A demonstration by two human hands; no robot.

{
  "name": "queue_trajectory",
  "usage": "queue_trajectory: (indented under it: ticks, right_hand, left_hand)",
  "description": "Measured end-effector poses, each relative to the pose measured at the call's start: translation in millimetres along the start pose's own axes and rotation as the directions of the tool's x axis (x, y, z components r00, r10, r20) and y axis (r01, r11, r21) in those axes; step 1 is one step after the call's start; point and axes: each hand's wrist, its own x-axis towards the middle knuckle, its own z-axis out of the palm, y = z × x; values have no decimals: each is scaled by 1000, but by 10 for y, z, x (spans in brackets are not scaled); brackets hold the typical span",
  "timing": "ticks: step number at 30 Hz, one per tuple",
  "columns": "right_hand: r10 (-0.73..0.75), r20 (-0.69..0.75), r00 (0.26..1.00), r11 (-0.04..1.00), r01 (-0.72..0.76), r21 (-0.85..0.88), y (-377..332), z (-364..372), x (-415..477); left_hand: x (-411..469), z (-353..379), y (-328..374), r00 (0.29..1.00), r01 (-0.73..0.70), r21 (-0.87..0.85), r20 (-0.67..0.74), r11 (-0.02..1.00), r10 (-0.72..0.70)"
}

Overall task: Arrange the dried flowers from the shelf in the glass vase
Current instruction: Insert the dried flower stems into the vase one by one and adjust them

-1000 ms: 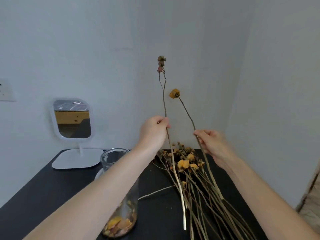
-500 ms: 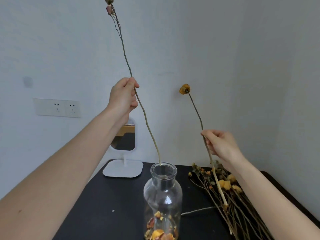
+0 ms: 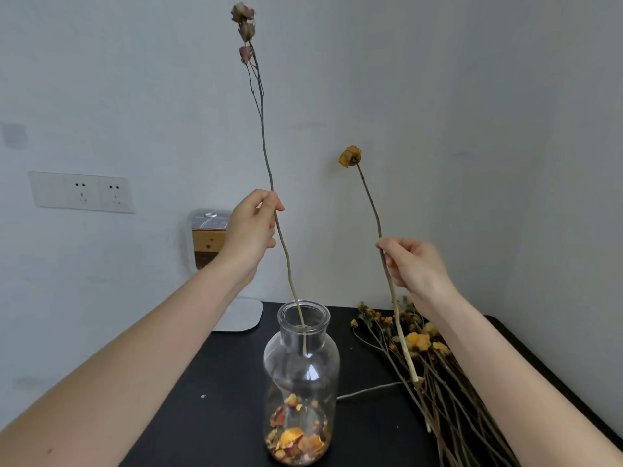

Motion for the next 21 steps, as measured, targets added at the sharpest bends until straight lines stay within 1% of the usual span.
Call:
queue_trajectory:
  ticks: [3,7,10,14,18,21]
  right_hand:
    - [-10,-3,1000,1000,10,13,-31,11,15]
    - [-30,-8,1000,999,30,30,-66,27,11]
    - [-72,-30,997,997,73,36,-117,50,14]
    - [-137,-60,989,990,139,26,-236,73,54]
    - [-197,-61,978,980,199,19,-286,76,58]
    - [-217,-58,974,976,218,20,-297,96,58]
  left_hand:
    - [-172,11,-224,999,-24,83,51,996,20]
    - [-390,-3,-451,992,-8,186,127,982,-16]
    - [-512,-43,-558,983,-8,261,181,965,-41]
    - [-639,-111,-623,962,58,237,246,970,-117]
    - [-697,-192,-652,961,141,172,214,975,-176]
    - [-684,-215,-635,949,208,162,207,965,-240]
